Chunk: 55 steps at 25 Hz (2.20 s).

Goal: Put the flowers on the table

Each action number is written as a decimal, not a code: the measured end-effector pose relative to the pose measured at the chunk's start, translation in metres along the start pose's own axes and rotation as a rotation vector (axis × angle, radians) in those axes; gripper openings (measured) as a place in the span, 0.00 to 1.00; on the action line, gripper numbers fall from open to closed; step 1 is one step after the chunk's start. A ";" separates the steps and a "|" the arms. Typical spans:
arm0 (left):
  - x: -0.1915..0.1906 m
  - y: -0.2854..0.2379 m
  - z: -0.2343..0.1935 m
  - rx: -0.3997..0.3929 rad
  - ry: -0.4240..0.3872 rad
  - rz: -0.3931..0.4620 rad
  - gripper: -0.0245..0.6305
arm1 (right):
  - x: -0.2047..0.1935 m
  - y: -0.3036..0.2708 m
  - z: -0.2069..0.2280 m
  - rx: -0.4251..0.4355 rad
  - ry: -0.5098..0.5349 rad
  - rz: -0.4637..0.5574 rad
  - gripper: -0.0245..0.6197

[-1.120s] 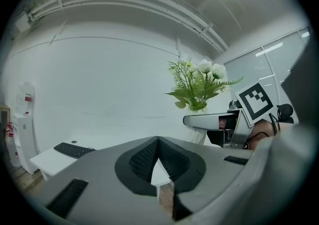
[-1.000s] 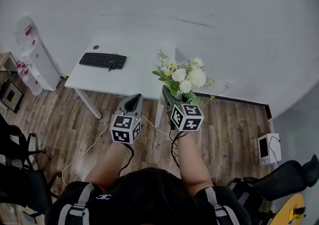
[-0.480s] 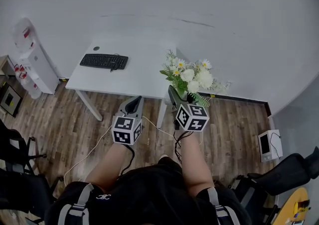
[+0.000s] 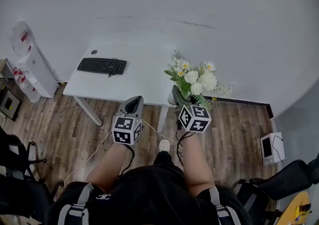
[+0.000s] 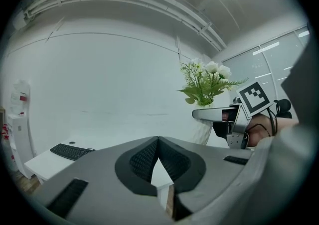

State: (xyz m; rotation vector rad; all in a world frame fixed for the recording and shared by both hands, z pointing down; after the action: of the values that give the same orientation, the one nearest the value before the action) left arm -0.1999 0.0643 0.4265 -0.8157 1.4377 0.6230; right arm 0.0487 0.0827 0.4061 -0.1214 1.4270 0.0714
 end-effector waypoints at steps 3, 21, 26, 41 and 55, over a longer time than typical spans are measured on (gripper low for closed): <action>0.000 -0.032 -0.014 0.001 0.003 -0.009 0.04 | -0.002 -0.033 0.015 -0.005 -0.007 -0.002 0.56; 0.029 -0.292 -0.114 0.030 0.025 -0.083 0.04 | 0.007 -0.311 0.127 0.058 0.006 -0.009 0.56; 0.029 -0.340 -0.137 0.068 0.050 -0.106 0.04 | 0.000 -0.383 0.155 0.084 -0.005 -0.034 0.56; -0.018 -0.374 -0.230 0.197 0.153 -0.242 0.04 | -0.062 -0.577 0.157 0.153 0.052 -0.066 0.56; -0.057 -0.405 -0.285 0.255 0.184 -0.327 0.04 | -0.137 -0.704 0.149 0.201 0.137 -0.127 0.56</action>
State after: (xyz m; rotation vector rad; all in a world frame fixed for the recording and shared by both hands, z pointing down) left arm -0.0535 -0.3978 0.5410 -0.8958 1.4707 0.1155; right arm 0.2613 -0.5930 0.5913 -0.0516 1.5508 -0.1877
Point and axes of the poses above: the fingertips, and each gripper's own axes: y backward along the fingers, z to its right, x out of its top, the point moved 10 cm from there along y, backward along the fingers, and after that the axes turned 13 degrees about -x, right-handed, at the moved point
